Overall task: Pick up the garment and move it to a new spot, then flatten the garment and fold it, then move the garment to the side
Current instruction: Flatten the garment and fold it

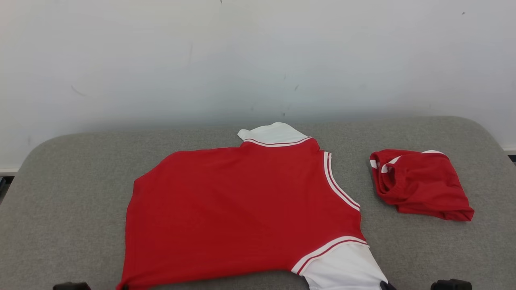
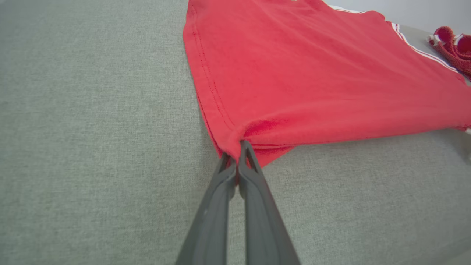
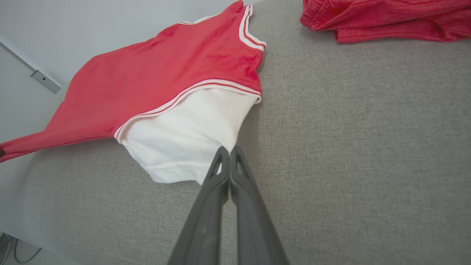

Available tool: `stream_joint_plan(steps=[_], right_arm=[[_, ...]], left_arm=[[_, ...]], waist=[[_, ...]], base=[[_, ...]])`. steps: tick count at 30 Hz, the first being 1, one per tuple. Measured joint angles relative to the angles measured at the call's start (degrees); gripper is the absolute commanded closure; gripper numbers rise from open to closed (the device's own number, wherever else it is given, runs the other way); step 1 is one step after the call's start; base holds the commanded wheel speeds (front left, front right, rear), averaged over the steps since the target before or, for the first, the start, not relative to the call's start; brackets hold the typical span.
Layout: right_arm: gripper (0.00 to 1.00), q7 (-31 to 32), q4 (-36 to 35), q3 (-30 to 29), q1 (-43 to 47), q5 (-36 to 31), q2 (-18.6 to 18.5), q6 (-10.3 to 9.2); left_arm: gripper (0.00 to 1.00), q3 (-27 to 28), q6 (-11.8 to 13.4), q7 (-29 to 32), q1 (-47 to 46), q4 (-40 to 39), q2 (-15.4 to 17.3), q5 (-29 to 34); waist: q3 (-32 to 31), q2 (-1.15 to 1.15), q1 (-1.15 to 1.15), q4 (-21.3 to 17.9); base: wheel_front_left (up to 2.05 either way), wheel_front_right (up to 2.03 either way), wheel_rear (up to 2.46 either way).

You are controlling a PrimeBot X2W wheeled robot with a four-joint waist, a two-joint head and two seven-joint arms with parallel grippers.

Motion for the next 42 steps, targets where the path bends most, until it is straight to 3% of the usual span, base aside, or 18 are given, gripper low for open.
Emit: stream_joint_plan(steps=[15,24,36,39,40,41,42], right_arm=[[1.0,6.3,-0.4,2.7,1.2,-2.7,-1.9,-5.27],[1.0,9.1,0.4,4.2,0.8,-3.9,-1.5,-6.51],[1.0,12.2,2.6,6.2,-1.6,-6.6,-0.7,-7.35],[1.0,12.8,3.0,6.2,-1.6,-6.7,-0.7,-7.78],[0.8,13.0,3.1,6.2,-1.6,-6.7,-0.7,-7.78],[0.59,13.1,3.2,6.2,-1.6,-6.7,-0.7,-7.78],[0.0,13.1,3.2,6.2,-1.6,-6.8,-0.7,-7.79]], left_arm=[[1.0,-2.5,2.4,0.0,1.1,2.3,-0.6,4.5],[1.0,-2.9,2.7,0.0,1.3,2.5,-1.8,4.4],[1.0,-5.0,0.7,1.1,0.3,5.5,-3.4,5.0],[0.51,-5.4,0.2,1.3,0.3,6.0,-4.0,5.2],[0.13,-5.3,-0.1,1.3,0.3,6.4,-4.0,5.2],[0.0,-5.3,-0.2,1.3,0.3,6.8,-4.0,5.2],[0.0,-5.3,-0.2,1.4,0.3,7.1,-4.0,5.2]], waist=[[0.3,0.01,0.0,0.8],[0.9,0.0,0.01,1.0],[1.7,0.01,0.01,1.5],[1.7,0.01,0.01,1.6],[1.7,0.01,0.01,1.6],[1.7,0.01,0.01,1.6],[1.7,0.01,0.01,1.7]], base=[[0.0,0.0,0.0],[0.0,0.0,0.0],[0.0,0.0,0.0],[0.0,0.0,0.0],[0.0,0.0,0.0],[0.0,0.0,0.0],[0.0,0.0,0.0]])
